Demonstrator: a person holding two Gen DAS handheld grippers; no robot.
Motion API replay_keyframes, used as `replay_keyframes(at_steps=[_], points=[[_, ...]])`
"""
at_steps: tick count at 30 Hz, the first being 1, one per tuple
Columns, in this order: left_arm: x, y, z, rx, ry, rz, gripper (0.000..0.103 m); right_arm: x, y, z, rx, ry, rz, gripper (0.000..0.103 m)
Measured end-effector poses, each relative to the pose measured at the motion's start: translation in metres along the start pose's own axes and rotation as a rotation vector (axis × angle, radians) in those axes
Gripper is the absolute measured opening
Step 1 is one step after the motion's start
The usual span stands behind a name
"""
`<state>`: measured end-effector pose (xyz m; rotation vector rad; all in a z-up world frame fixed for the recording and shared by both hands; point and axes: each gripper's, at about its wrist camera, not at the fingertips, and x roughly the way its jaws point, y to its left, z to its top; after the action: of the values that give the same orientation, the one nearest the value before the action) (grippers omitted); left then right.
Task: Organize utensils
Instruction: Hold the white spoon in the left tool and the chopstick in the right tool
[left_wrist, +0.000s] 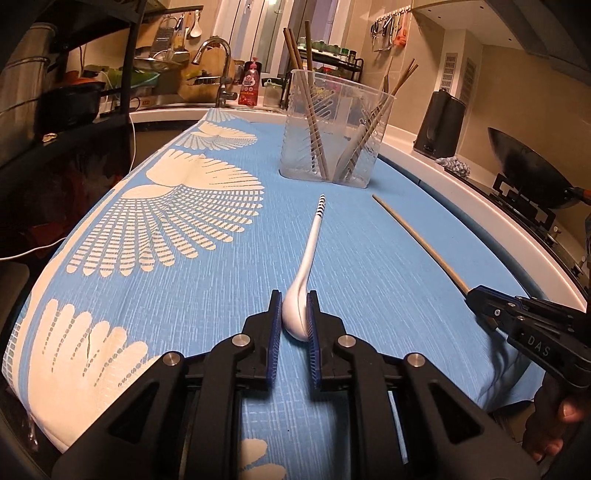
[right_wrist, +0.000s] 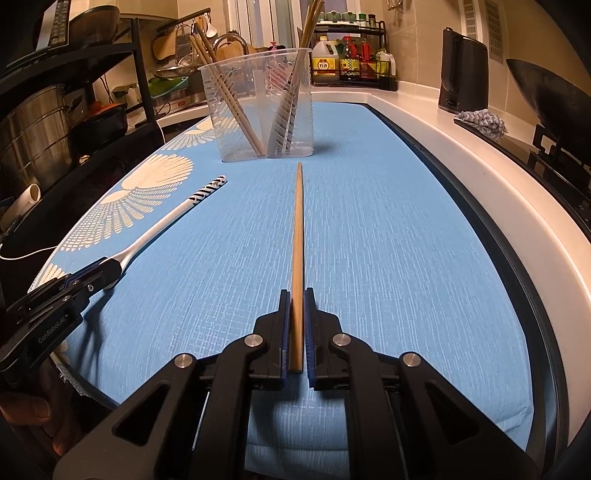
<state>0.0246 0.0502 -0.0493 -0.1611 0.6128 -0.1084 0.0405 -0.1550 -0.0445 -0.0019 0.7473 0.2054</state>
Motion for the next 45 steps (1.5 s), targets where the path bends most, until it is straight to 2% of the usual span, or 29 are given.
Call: replay_keyframes(at_steps=[45], points=[[-0.010, 0.001, -0.010, -0.005, -0.034, 0.003, 0.015, -0.008, -0.007, -0.008, 0.006, -0.029, -0.013, 0.010]])
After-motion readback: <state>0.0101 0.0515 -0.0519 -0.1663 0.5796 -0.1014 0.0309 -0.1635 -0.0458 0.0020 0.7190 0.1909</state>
